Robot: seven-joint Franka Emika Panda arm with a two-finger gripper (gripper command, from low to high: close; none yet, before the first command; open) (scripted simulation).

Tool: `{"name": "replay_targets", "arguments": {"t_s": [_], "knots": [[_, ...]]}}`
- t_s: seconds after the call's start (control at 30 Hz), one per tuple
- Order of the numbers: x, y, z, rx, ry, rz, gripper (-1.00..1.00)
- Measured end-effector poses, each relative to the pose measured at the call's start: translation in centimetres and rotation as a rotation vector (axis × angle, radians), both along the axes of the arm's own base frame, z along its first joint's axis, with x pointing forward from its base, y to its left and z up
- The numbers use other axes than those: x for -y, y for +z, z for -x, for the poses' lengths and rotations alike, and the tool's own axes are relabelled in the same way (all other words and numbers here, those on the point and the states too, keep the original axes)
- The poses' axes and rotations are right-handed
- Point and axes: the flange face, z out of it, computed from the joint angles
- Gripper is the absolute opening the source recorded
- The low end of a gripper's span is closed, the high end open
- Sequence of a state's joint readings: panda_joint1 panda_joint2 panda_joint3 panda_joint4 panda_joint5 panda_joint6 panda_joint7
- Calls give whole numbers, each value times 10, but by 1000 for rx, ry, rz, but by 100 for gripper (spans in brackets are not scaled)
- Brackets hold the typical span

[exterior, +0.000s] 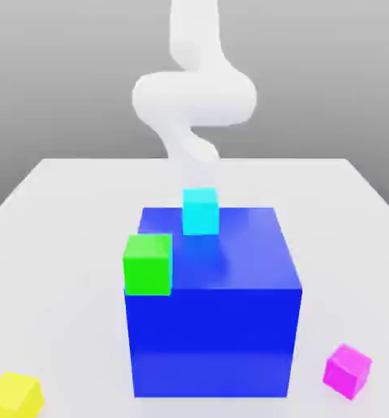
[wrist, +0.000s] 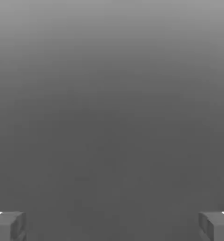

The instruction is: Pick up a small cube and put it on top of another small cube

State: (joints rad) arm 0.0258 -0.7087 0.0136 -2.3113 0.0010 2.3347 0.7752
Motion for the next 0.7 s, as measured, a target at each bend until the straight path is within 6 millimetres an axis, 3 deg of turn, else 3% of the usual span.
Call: {"name": "replay_targets", "arguments": {"t_s": [0.17, 0.37, 0.53, 0.7], "knots": [[-40, -80, -56, -137, 117, 55, 0], [-93, -184, -94, -291, 262, 119, 0], [-137, -277, -103, -418, 389, 172, 0], [-183, -372, -89, -542, 534, 226, 0]]}}
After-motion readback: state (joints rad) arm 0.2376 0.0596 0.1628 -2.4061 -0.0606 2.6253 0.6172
